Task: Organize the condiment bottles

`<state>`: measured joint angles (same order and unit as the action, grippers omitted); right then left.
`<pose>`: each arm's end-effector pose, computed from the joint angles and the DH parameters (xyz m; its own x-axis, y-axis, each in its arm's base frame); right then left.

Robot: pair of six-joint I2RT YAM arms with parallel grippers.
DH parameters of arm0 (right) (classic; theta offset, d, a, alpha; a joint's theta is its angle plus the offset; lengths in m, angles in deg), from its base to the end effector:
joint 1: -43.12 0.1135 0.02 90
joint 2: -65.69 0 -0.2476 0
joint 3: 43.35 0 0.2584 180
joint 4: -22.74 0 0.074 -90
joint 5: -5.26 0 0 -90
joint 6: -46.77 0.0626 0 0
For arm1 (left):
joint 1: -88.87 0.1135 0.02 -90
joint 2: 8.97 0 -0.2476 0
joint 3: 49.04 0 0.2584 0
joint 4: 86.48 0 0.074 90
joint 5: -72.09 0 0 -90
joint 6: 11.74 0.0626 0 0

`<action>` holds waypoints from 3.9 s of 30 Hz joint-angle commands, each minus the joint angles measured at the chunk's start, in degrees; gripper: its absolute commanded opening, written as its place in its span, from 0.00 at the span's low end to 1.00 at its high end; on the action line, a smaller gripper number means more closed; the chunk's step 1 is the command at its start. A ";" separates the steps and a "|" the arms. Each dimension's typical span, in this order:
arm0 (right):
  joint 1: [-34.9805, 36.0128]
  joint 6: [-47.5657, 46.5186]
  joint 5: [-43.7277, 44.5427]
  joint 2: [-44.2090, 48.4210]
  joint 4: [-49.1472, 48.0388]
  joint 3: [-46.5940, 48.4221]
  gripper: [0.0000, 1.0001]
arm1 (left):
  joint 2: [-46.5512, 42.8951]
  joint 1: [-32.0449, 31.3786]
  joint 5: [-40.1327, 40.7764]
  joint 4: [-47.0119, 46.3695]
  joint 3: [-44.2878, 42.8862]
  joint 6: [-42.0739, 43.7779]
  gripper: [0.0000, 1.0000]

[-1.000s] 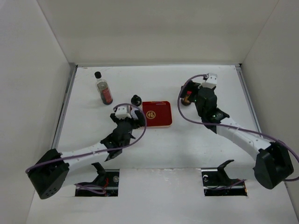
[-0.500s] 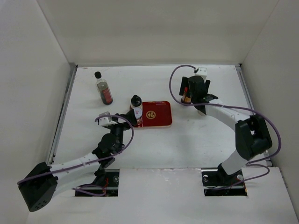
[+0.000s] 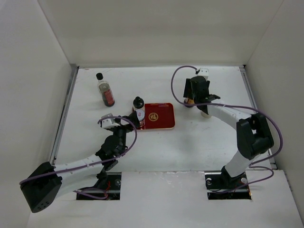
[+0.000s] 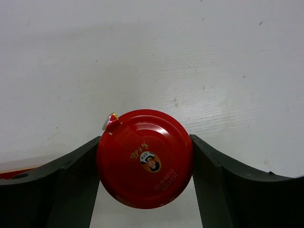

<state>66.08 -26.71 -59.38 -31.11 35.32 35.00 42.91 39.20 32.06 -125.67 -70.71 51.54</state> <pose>0.3846 0.1338 0.2103 -0.4592 0.0845 -0.8843 0.1210 0.9921 0.0320 0.1681 -0.1240 0.1961 0.0899 -0.5527 -0.8285 0.0462 0.8333 -0.5509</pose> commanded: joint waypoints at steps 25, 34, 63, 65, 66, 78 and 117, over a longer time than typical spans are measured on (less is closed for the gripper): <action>23.93 -1.39 -1.20 -8.06 -8.30 18.13 0.56 | -3.10 -0.21 5.13 -7.23 3.68 -2.37 1.00; 24.28 -1.93 2.58 -7.80 -8.65 15.06 0.88 | -3.01 -0.30 5.13 -7.23 3.77 -2.46 1.00; -5.34 5.01 7.51 14.01 1.89 -12.28 1.00 | -0.64 -0.56 2.49 -6.62 2.45 -2.64 1.00; -5.69 5.72 7.51 13.39 1.64 -13.07 1.00 | -0.81 -0.65 2.41 -6.62 2.45 -2.64 1.00; -5.87 5.98 7.42 13.21 1.37 -13.51 1.00 | -0.81 -0.65 2.41 -6.62 2.45 -2.64 1.00; 2.46 4.76 7.06 18.40 -3.03 -10.80 0.51 | 0.42 -0.56 2.06 -6.88 2.27 -2.72 1.00; 22.61 4.94 15.77 19.43 -5.93 -5.06 1.00 | 1.99 1.28 2.06 2.93 -4.38 -1.41 1.00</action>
<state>87.59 -21.45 -47.62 -17.08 31.50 32.38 43.78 39.49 34.80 -126.70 -69.34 49.38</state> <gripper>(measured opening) 0.998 0.997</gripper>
